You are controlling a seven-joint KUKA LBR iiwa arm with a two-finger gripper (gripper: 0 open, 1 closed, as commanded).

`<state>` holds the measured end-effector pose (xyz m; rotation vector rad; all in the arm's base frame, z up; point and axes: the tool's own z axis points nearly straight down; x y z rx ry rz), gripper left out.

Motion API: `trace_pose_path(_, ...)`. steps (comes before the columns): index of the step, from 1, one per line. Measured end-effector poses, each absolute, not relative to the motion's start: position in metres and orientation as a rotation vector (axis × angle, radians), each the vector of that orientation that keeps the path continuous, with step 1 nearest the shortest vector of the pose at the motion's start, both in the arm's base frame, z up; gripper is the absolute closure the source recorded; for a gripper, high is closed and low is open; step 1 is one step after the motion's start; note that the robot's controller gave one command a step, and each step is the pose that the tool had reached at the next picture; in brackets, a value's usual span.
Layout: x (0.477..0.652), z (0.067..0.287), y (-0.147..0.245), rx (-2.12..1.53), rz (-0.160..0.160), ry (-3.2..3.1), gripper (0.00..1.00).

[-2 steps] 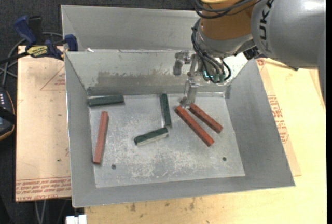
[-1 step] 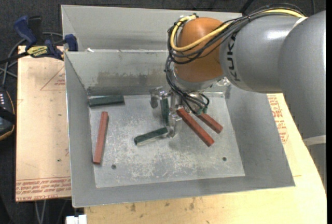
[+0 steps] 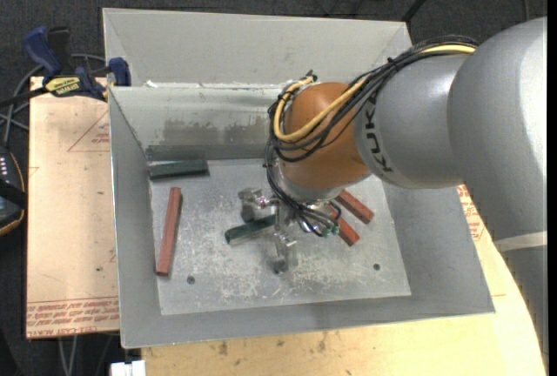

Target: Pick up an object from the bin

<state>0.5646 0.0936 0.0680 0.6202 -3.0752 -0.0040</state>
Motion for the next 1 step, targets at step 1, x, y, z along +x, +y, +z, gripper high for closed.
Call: trace_pose_path(1,0.5675,0.0708,0.0928,0.618,-0.003,-3.082,1.0)
